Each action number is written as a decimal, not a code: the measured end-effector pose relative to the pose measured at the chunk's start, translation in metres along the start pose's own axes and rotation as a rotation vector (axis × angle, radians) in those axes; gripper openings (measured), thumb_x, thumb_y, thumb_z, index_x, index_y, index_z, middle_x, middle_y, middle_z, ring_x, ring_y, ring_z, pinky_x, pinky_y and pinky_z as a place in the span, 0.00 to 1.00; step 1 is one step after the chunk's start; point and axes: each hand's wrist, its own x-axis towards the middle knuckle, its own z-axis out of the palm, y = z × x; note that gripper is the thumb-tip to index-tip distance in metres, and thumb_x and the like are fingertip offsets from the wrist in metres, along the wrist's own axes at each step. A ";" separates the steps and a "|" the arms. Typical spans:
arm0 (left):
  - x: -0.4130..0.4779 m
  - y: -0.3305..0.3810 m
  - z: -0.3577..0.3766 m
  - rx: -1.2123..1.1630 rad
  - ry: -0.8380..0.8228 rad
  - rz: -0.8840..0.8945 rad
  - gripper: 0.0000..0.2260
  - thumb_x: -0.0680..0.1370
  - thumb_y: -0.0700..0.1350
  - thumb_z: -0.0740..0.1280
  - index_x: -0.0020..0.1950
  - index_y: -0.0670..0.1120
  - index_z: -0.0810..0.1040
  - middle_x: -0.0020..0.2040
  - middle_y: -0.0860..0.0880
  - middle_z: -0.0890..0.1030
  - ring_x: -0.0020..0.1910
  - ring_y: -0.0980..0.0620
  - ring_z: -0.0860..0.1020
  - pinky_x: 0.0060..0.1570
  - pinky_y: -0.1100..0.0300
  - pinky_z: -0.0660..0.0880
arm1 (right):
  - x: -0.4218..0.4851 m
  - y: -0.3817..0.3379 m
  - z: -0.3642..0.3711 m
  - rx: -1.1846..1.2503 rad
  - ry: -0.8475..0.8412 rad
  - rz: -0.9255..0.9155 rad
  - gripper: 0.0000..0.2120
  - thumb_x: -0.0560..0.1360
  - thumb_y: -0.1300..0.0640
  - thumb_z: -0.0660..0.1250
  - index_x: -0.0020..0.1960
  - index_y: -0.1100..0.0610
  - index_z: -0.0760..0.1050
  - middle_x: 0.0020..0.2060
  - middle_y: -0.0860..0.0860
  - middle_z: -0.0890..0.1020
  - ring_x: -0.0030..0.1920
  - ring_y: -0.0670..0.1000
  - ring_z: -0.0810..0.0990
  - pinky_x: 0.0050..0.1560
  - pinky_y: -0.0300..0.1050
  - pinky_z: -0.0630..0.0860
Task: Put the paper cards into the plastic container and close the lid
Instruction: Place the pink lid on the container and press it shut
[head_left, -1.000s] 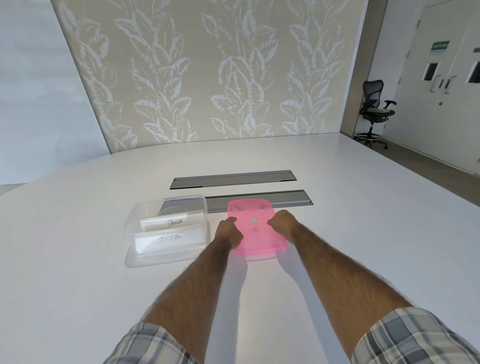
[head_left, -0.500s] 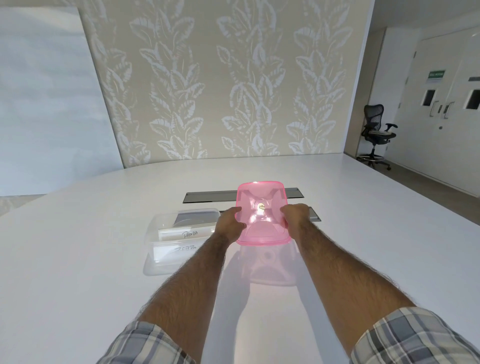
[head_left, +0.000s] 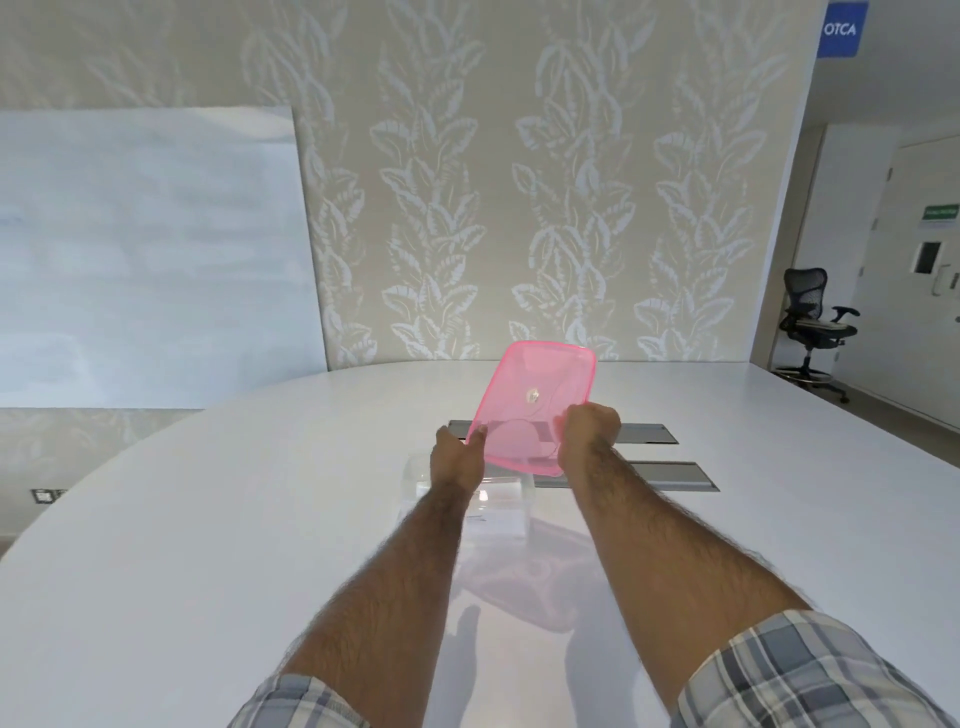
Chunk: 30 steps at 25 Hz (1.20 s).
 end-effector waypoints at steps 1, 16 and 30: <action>0.000 -0.001 -0.011 -0.130 -0.023 -0.061 0.34 0.79 0.57 0.67 0.78 0.41 0.60 0.66 0.39 0.77 0.58 0.39 0.79 0.60 0.49 0.77 | -0.009 0.000 0.015 0.052 0.041 0.004 0.08 0.73 0.70 0.62 0.43 0.59 0.75 0.37 0.55 0.79 0.31 0.52 0.77 0.33 0.44 0.76; 0.028 -0.013 -0.130 -0.664 -0.213 -0.183 0.22 0.80 0.31 0.64 0.73 0.44 0.68 0.48 0.39 0.80 0.42 0.43 0.81 0.35 0.53 0.82 | -0.090 0.009 0.103 0.109 -0.009 -0.044 0.21 0.71 0.70 0.69 0.63 0.64 0.70 0.52 0.62 0.80 0.35 0.52 0.80 0.38 0.48 0.81; 0.071 -0.013 -0.137 -0.165 -0.103 -0.037 0.24 0.79 0.34 0.65 0.75 0.40 0.69 0.56 0.38 0.81 0.35 0.49 0.76 0.33 0.56 0.79 | -0.037 0.001 0.043 -0.549 -0.026 -0.067 0.14 0.70 0.60 0.77 0.45 0.65 0.73 0.35 0.57 0.78 0.33 0.55 0.78 0.32 0.49 0.80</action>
